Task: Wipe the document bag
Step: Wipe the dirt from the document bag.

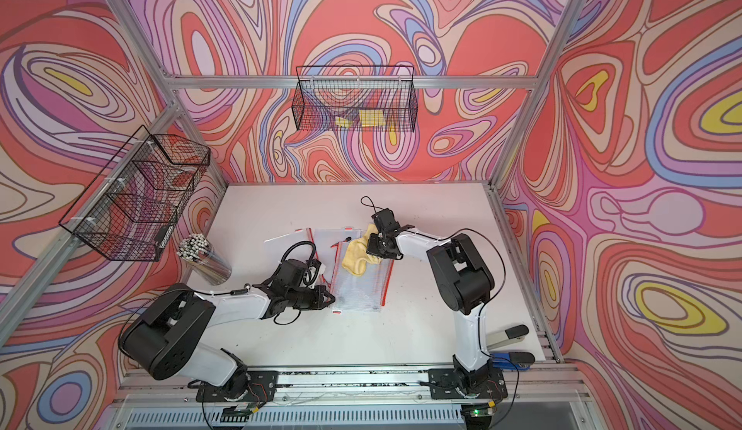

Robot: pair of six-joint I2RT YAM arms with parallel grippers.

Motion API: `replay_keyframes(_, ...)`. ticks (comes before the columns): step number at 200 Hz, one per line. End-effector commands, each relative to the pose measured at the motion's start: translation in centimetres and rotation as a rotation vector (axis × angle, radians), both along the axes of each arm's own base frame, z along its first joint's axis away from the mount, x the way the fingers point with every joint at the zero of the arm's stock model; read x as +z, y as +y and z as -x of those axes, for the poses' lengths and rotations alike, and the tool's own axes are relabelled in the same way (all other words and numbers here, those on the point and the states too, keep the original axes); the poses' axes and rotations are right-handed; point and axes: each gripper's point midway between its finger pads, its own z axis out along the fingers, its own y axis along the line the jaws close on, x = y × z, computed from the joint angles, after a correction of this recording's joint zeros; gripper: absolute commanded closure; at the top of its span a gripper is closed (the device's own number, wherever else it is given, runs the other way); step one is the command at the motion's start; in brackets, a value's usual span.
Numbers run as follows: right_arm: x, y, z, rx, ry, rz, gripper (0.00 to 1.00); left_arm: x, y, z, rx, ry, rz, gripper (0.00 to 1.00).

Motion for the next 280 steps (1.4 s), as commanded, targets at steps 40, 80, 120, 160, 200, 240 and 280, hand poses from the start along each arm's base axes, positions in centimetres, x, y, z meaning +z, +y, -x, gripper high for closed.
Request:
replay_keyframes(40, 0.8, 9.5, 2.6, 0.167, 0.014, -0.115, 1.00, -3.3, 2.0, 2.8, 0.015, 0.133, -0.103, 1.00)
replay_keyframes(80, -2.0, 5.3, 2.8, 0.083, 0.067, -0.068, 1.00, -3.6, 2.1, 2.7, 0.016, 0.139, -0.115, 1.00)
replay_keyframes(120, -1.0, -3.0, 3.2, -0.042, 0.053, -0.042, 1.00, -3.7, 2.5, 2.6, 0.034, 0.132, -0.132, 1.00)
replay_keyframes(160, 0.6, -7.8, 3.9, -0.089, 0.037, 0.028, 1.00, -4.1, 2.3, 2.5, 0.036, 0.146, -0.131, 1.00)
replay_keyframes(200, 5.4, 0.9, 6.3, 0.071, -0.027, -0.160, 1.00, -4.4, 2.2, 2.2, 0.047, 0.154, -0.129, 1.00)
replay_keyframes(240, 2.1, 8.2, 11.6, 0.172, 0.118, -0.288, 1.00, -4.2, 2.2, 1.9, 0.056, 0.153, -0.142, 1.00)
replay_keyframes(280, -2.5, 4.7, 13.5, 0.088, 0.183, -0.176, 1.00, -4.0, 2.5, 1.9, 0.056, 0.144, -0.158, 1.00)
